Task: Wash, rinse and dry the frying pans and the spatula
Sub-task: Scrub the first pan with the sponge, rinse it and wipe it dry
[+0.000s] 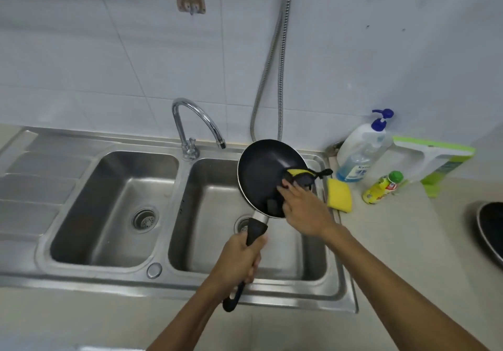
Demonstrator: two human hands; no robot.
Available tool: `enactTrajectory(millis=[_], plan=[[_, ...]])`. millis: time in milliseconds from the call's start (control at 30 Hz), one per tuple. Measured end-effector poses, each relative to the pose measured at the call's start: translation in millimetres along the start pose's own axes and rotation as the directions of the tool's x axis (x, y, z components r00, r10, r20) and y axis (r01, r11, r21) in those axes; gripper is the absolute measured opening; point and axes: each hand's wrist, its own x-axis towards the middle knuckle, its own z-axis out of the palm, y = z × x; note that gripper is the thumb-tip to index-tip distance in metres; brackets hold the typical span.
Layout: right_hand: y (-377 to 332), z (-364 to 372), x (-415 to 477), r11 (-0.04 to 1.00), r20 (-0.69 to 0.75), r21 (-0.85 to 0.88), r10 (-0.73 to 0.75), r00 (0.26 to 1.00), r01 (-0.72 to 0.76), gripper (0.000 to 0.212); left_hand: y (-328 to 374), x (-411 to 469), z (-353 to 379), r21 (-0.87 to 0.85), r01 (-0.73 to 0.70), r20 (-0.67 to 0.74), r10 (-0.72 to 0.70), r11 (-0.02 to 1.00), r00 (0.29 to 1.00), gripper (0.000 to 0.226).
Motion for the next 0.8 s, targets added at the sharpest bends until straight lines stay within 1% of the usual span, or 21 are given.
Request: enactTrajectory(millis=[33,67,100,133,200,267,300,333,367,400,433,467,500,533,567,600,633,700,733,767,800], plan=[[-16,4,-18,0.967,0.047,0.253,0.003,0.999,-0.015,0.046,-4,1,-2,0.019,0.010,-0.001,-0.010,1.000,1.000,0.032],[-36,10,-31,0.876,0.048,0.482,-0.009,0.999,-0.015,0.039,-8,0,-2,0.041,0.025,0.004,-0.025,0.999,1.000,0.030],[-55,15,-37,0.762,0.024,0.646,0.016,1.000,-0.028,0.034,-12,-1,-1,0.078,0.032,0.017,-0.034,0.996,0.999,0.028],[-72,16,-37,0.663,-0.005,0.747,0.063,0.998,-0.039,0.035,-16,-2,2,0.129,0.025,0.036,-0.030,0.991,0.999,0.027],[-92,13,-28,0.448,-0.044,0.893,0.158,0.986,-0.032,0.043,-23,0,8,0.258,-0.021,0.040,0.011,0.966,0.999,0.023],[-95,-1,-20,0.169,-0.052,0.986,0.285,0.957,0.003,0.049,-27,4,9,0.420,-0.079,-0.021,0.097,0.904,0.995,0.022],[-90,-8,-18,0.044,-0.058,0.998,0.337,0.940,0.046,0.050,-28,5,8,0.490,-0.101,-0.061,0.150,0.866,0.987,0.023],[-82,-17,-19,-0.041,-0.079,0.994,0.380,0.922,0.102,0.050,-28,4,6,0.547,-0.113,-0.097,0.196,0.830,0.976,0.024],[-72,-25,-24,-0.079,-0.108,0.985,0.409,0.906,0.153,0.050,-29,3,3,0.615,-0.113,-0.133,0.244,0.781,0.961,0.026],[-63,-33,-32,-0.068,-0.158,0.977,0.421,0.893,0.204,0.051,-30,1,-1,0.691,-0.105,-0.169,0.300,0.716,0.939,0.030],[-55,-41,-41,0.002,-0.223,0.969,0.424,0.878,0.246,0.052,-31,-1,-5,0.753,-0.077,-0.207,0.347,0.653,0.915,0.034],[-48,-48,-52,0.118,-0.299,0.954,0.417,0.858,0.275,0.053,-32,-2,-10,0.789,-0.055,-0.244,0.395,0.612,0.886,0.034],[-42,-52,-63,0.244,-0.368,0.926,0.403,0.838,0.289,0.054,-31,-2,-14,0.800,-0.049,-0.276,0.439,0.598,0.855,0.032],[-37,-54,-72,0.344,-0.418,0.892,0.379,0.826,0.293,0.057,-30,-1,-17,0.796,-0.060,-0.297,0.476,0.602,0.828,0.027],[-36,-55,-81,0.430,-0.463,0.851,0.339,0.819,0.303,0.060,-26,0,-20,0.781,-0.072,-0.311,0.487,0.620,0.816,0.020],[-38,-56,-88,0.514,-0.510,0.794,0.275,0.815,0.324,0.064,-23,3,-23,0.754,-0.097,-0.316,0.488,0.650,0.814,0.016],[-41,-54,-93,0.594,-0.549,0.728,0.205,0.810,0.342,0.068,-21,5,-26,0.706,-0.119,-0.316,0.461,0.698,0.829,0.018],[-45,-42,-92,0.709,-0.559,0.615,0.084,0.825,0.344,0.075,-20,10,-32,0.586,-0.181,-0.249,0.388,0.790,0.887,0.026],[-45,-33,-87,0.756,-0.533,0.561,0.020,0.846,0.336,0.076,-21,12,-33,0.563,-0.203,-0.192,0.366,0.801,0.911,0.028],[-45,-21,-81,0.798,-0.489,0.505,-0.049,0.871,0.329,0.075,-22,11,-34,0.595,-0.212,-0.141,0.361,0.775,0.922,0.029],[-42,-8,-73,0.851,-0.439,0.414,-0.125,0.890,0.324,0.071,-24,10,-34,0.653,-0.223,-0.100,0.374,0.724,0.922,0.028]])
